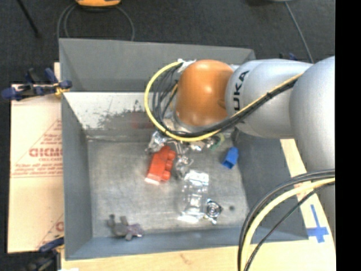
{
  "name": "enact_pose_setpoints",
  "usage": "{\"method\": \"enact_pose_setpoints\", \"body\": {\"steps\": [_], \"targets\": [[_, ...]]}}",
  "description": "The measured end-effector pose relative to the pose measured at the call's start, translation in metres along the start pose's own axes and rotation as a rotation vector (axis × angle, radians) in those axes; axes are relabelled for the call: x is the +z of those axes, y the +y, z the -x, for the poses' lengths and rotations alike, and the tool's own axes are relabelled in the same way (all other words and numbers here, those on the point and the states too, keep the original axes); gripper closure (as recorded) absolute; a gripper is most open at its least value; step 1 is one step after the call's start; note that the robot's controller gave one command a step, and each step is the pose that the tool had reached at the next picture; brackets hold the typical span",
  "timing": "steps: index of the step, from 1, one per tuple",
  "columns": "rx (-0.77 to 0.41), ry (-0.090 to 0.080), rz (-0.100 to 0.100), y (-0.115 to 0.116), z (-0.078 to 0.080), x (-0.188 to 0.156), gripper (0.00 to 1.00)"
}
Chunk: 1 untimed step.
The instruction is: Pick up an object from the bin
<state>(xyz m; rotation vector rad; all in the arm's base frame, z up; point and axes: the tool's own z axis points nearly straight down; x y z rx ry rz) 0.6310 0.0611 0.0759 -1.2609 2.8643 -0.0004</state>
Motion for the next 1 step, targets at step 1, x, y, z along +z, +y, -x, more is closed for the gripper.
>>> {"method": "enact_pose_setpoints", "body": {"steps": [1], "targets": [[0.003,-0.005,-0.001,0.0003,0.002,-0.0019,1.0]]}}
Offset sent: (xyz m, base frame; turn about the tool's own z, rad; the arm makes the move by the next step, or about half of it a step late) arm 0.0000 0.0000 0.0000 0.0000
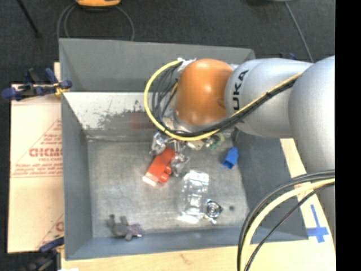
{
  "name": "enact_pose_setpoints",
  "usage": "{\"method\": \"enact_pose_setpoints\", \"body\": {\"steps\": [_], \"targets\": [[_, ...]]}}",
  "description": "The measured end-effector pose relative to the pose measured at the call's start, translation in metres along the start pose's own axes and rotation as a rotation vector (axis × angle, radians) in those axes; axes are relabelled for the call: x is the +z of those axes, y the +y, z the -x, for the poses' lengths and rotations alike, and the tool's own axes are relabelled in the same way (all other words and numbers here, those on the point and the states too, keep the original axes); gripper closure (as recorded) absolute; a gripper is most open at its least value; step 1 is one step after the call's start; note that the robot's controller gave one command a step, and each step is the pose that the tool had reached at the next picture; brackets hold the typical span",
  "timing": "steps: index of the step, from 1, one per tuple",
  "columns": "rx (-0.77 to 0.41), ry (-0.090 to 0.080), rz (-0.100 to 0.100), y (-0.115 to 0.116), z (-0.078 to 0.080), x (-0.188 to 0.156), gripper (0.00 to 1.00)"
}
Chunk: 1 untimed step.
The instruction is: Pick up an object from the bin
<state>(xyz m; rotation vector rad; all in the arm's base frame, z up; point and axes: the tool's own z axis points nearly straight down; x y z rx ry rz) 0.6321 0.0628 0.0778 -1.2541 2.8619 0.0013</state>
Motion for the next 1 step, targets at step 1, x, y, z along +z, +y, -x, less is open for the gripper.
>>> {"method": "enact_pose_setpoints", "body": {"steps": [1], "targets": [[-0.027,0.005,-0.001,0.035,0.0359,-0.1523,1.0]]}}
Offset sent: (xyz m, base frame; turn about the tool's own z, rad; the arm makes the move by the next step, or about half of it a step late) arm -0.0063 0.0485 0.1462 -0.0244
